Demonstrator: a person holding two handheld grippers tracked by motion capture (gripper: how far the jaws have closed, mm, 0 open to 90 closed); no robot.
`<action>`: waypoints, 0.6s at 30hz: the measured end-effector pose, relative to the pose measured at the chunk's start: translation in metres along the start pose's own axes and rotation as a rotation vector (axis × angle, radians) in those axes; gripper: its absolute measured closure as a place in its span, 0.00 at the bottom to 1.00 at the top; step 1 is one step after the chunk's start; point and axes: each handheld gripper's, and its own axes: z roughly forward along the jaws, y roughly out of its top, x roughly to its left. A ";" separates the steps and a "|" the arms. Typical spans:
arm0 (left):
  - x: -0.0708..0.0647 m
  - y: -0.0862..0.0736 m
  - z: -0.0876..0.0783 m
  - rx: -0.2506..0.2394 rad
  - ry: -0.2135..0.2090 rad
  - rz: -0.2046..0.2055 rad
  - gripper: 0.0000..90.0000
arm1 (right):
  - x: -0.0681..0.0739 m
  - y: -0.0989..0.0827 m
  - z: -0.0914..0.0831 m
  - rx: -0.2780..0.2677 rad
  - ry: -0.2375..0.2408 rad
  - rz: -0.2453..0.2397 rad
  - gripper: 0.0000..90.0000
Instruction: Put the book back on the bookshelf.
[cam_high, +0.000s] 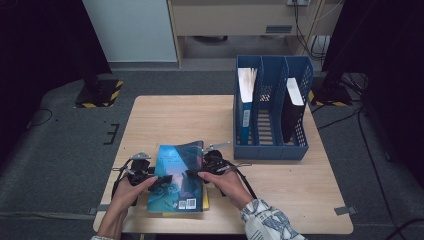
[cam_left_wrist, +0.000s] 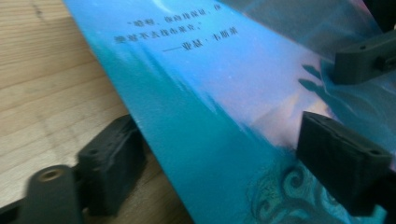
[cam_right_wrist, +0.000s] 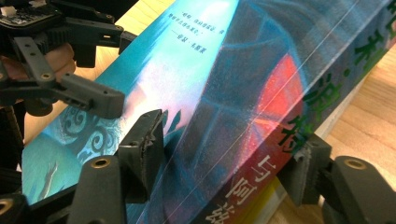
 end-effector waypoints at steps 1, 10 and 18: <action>0.001 0.000 -0.002 -0.008 0.007 -0.008 0.22 | 0.000 0.000 0.000 -0.002 -0.001 -0.001 0.44; 0.000 0.004 -0.011 -0.022 0.030 -0.020 0.44 | 0.011 0.009 0.003 0.017 -0.013 -0.017 0.55; 0.000 0.007 -0.019 -0.037 0.040 -0.026 0.53 | 0.018 0.019 -0.003 0.007 -0.028 -0.052 0.62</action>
